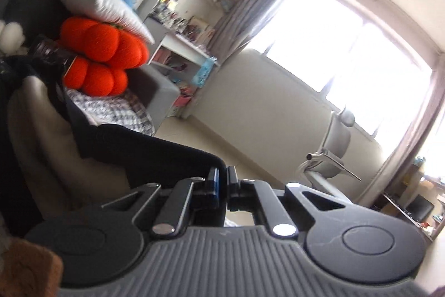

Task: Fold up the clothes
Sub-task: 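Lift the shirt up with both grippers and shake it open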

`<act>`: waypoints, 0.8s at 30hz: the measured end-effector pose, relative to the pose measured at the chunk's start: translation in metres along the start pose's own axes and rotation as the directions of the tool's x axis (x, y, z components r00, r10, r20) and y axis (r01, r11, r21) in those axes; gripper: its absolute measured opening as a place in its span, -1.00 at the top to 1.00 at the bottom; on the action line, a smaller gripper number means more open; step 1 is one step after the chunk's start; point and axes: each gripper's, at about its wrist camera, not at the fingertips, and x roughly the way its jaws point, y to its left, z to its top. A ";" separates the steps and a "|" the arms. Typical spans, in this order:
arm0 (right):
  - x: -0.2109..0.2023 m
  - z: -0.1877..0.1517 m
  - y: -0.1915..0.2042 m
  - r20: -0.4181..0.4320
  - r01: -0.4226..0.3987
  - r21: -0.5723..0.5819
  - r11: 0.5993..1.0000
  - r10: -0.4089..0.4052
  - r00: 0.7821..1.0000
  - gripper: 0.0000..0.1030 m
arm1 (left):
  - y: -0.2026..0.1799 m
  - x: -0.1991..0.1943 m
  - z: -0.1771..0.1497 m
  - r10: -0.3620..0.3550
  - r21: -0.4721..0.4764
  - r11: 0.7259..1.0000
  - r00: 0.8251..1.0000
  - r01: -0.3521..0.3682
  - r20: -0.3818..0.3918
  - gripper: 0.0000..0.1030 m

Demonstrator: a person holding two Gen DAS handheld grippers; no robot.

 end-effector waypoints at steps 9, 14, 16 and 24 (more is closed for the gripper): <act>-0.047 0.029 -0.050 0.177 0.195 0.014 0.981 -0.194 0.965 0.94 | -0.035 -0.073 0.055 0.032 0.199 0.978 0.982 -0.070 0.185 0.82; -0.071 0.059 -0.068 0.300 0.275 0.003 0.962 -0.263 0.917 0.94 | -0.040 -0.110 0.101 0.048 0.240 0.964 0.959 -0.118 0.281 0.82; -0.080 0.070 -0.080 0.344 0.300 0.019 0.954 -0.288 0.894 0.94 | -0.043 -0.129 0.123 0.045 0.249 0.959 0.940 -0.135 0.337 0.82; -0.102 0.094 -0.110 0.440 0.340 0.069 0.938 -0.334 0.834 0.94 | -0.056 -0.184 0.177 0.030 0.294 0.935 0.871 -0.198 0.490 0.81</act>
